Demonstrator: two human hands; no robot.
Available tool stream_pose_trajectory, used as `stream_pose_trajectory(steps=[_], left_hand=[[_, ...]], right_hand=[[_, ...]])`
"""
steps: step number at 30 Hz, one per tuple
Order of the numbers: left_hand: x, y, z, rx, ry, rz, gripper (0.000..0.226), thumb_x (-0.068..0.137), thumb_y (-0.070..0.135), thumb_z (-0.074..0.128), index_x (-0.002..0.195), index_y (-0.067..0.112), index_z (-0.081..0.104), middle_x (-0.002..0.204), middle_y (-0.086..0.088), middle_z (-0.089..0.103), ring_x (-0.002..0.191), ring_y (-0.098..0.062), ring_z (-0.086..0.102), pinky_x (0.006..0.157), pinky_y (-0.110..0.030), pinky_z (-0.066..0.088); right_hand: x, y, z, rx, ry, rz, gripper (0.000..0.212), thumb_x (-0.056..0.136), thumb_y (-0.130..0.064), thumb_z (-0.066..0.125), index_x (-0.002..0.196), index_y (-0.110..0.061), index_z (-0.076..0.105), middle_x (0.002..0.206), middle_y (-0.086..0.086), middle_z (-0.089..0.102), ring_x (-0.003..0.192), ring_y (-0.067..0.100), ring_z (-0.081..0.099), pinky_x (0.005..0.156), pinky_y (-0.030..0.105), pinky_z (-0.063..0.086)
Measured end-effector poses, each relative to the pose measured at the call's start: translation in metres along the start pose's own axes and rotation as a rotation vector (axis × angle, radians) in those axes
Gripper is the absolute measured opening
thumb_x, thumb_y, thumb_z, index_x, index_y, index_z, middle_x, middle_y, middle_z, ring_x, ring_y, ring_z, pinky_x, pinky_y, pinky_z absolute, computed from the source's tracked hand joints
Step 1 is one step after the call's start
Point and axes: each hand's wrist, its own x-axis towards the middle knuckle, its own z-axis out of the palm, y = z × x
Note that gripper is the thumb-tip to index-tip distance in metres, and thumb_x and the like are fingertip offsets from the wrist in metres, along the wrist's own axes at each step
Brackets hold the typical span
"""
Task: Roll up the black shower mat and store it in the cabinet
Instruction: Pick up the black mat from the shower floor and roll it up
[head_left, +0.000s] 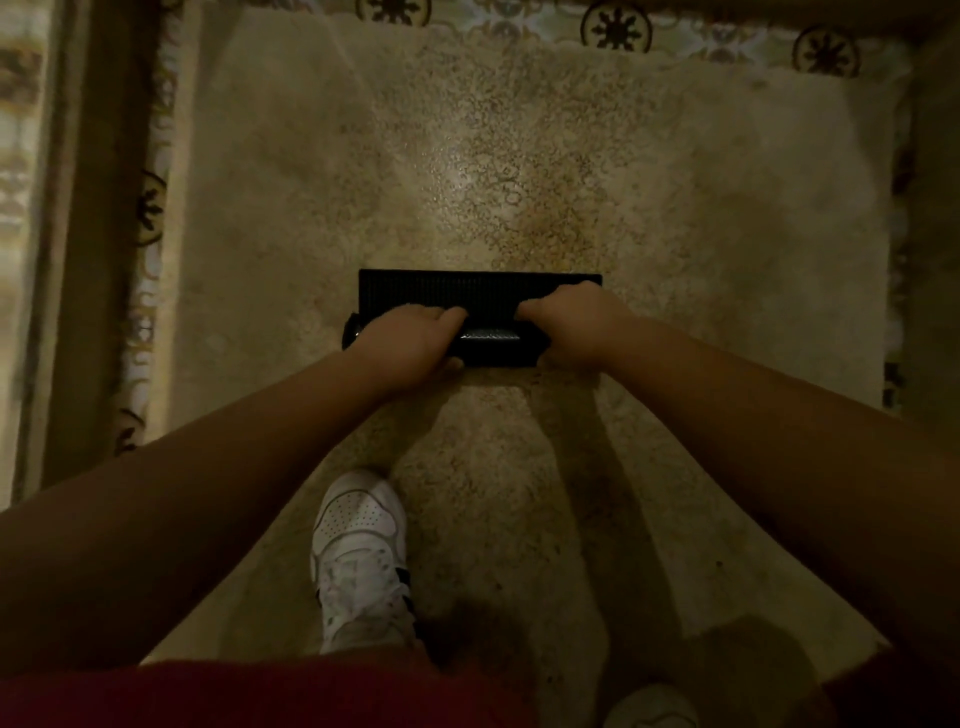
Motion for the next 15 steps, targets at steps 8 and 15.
stream_pose_trajectory(steps=[8,15], left_hand=[[-0.02,0.029,0.036,0.284,0.133,0.05,0.069,0.096,0.03,0.041,0.152,0.005,0.008,0.159,-0.025,0.01,0.147,-0.038,0.01,0.114,-0.059,0.013],[-0.001,0.017,0.018,0.283,0.088,0.033,0.079,0.094,0.038,0.043,0.152,0.006,0.0,0.16,-0.022,0.005,0.148,-0.034,0.007,0.116,-0.054,0.011]], right_hand=[[0.011,0.009,-0.017,0.002,-0.101,-0.031,0.068,0.08,-0.039,0.072,0.14,-0.023,0.046,0.14,0.005,0.054,0.124,0.028,0.052,0.094,0.035,0.044],[-0.039,0.007,0.04,0.179,0.349,0.114,0.066,0.09,-0.027,0.063,0.147,-0.01,0.034,0.155,0.015,0.032,0.142,0.033,0.03,0.115,0.042,0.024]])
